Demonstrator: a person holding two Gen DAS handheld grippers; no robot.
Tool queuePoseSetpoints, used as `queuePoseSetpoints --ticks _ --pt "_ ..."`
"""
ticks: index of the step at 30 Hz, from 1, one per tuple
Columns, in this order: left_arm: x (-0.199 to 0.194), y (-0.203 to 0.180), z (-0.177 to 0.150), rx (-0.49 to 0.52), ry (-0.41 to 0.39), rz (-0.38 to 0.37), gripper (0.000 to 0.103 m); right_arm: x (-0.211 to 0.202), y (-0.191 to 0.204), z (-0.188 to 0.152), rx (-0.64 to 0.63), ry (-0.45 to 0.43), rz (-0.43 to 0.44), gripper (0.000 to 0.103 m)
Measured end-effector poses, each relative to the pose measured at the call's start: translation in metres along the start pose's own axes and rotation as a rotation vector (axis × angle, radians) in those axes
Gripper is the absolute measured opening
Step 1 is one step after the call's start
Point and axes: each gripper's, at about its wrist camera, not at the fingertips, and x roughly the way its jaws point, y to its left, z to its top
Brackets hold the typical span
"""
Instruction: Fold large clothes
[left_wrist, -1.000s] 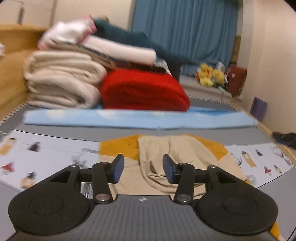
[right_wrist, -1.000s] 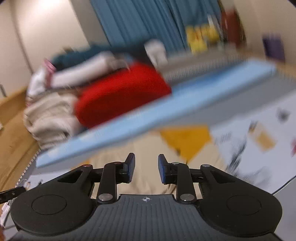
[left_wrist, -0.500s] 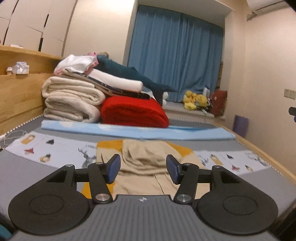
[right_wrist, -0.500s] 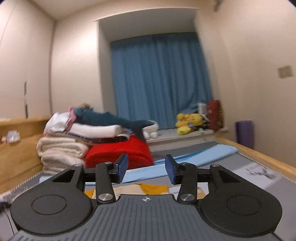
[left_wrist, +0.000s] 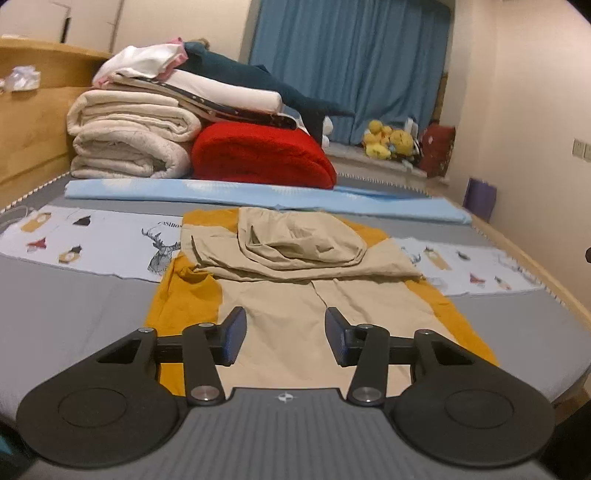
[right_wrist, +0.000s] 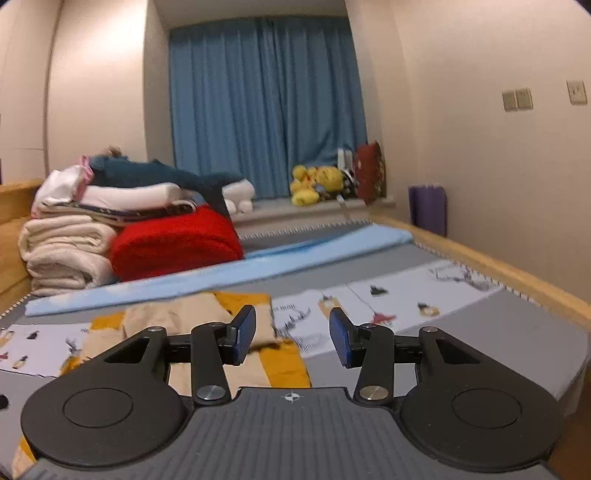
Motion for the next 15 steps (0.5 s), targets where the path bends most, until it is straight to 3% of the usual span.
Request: queuePoseSetpoints --ticks 5,7,9,10,11,13,15 --pt "0.016 0.021 0.026 0.038 0.031 -0.071 0.044 0.031 -0.010 -0.009 0.018 0.023 -0.025 0.046" --pt "0.026 0.038 0.023 0.045 0.058 -0.054 0.042 0.048 -0.016 -0.013 0.027 0.059 -0.020 0.046" --pt "0.038 0.057 0.007 0.019 0.092 0.009 0.038 0.064 -0.022 -0.021 0.033 0.105 -0.011 0.046" --pt "0.046 0.067 -0.004 -0.013 0.134 0.044 0.037 0.072 -0.025 -0.027 0.036 0.136 0.001 0.046" --pt "0.056 0.078 -0.015 -0.056 0.205 0.086 0.030 0.077 -0.028 -0.034 0.038 0.157 0.005 0.046" --pt "0.074 0.099 -0.032 -0.153 0.360 0.165 0.027 0.085 -0.035 -0.053 0.046 0.197 0.000 0.046" --pt "0.082 0.118 -0.041 -0.225 0.419 0.192 0.027 0.101 -0.041 -0.071 0.067 0.300 -0.037 0.046"
